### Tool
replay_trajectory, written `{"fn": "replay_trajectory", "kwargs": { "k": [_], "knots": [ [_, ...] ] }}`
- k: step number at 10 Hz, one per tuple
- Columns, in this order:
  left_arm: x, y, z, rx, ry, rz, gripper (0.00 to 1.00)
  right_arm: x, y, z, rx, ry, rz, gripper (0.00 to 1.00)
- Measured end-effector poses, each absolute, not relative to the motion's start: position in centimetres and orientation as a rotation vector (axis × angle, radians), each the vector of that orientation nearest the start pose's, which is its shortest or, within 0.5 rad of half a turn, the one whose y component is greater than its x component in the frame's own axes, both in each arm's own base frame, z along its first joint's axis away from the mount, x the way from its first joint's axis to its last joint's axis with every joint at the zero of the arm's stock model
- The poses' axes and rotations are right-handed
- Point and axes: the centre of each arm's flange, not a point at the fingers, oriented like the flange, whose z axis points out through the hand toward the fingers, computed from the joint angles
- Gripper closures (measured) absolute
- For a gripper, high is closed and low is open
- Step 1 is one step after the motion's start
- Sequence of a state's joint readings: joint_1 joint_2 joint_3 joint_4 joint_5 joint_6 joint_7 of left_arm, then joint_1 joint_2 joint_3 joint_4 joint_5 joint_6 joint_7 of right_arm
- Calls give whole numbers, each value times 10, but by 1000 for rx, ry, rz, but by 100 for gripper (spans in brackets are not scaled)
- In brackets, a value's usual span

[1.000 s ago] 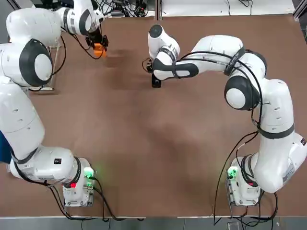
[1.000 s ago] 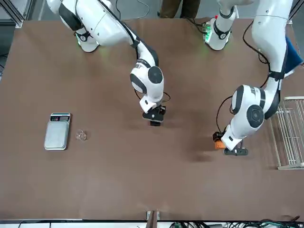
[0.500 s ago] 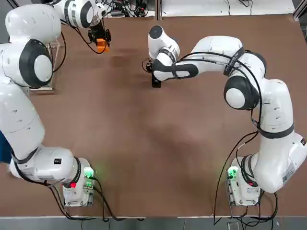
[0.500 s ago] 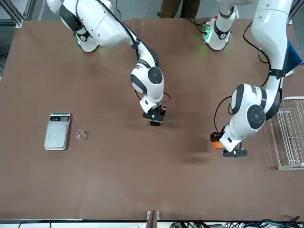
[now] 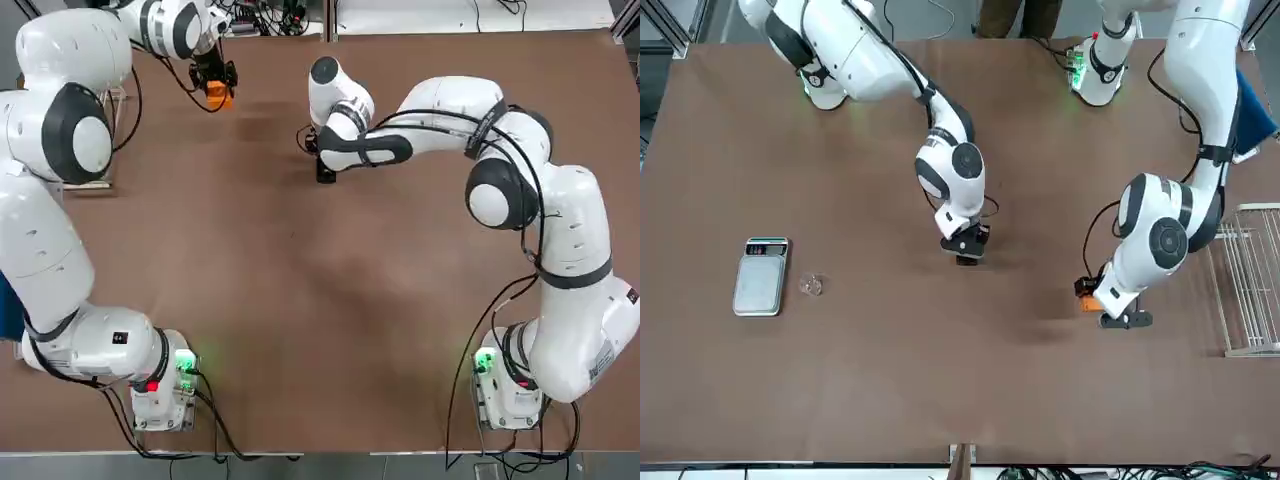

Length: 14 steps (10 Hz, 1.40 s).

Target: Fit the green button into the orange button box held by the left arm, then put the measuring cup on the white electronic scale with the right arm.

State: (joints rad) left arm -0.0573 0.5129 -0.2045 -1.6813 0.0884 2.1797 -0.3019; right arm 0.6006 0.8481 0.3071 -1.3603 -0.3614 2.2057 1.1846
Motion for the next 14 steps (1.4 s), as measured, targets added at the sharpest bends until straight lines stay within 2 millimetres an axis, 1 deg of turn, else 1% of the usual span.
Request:
{"fn": "replay_trajectory", "kwargs": {
  "k": [4,5,7,8,9,11,12,13,14],
  "knots": [
    [659,-156,317,-3165,-33,20,14,504,543,230,-3123,283,-126,48],
    [659,-156,319,-3164,-37,22,14,504,543,230,-3122,288,-126,38],
    [660,-159,323,-3164,-55,35,14,506,543,231,-3120,299,-128,10],
    [661,-162,329,-3165,-83,39,14,507,542,232,-3118,305,-130,6],
    [663,-168,338,-3167,-102,37,14,510,541,234,-3114,313,-135,4],
    [664,-184,353,-3177,-155,27,14,521,535,247,-3096,336,-159,0],
    [662,-195,358,-3179,-161,20,14,530,526,258,-3092,363,-169,0],
    [659,-208,361,-3181,-145,22,14,542,513,271,-3089,399,-171,0],
    [655,-224,363,-3180,-123,28,14,555,494,290,-3074,421,-161,0]
  ]
}}
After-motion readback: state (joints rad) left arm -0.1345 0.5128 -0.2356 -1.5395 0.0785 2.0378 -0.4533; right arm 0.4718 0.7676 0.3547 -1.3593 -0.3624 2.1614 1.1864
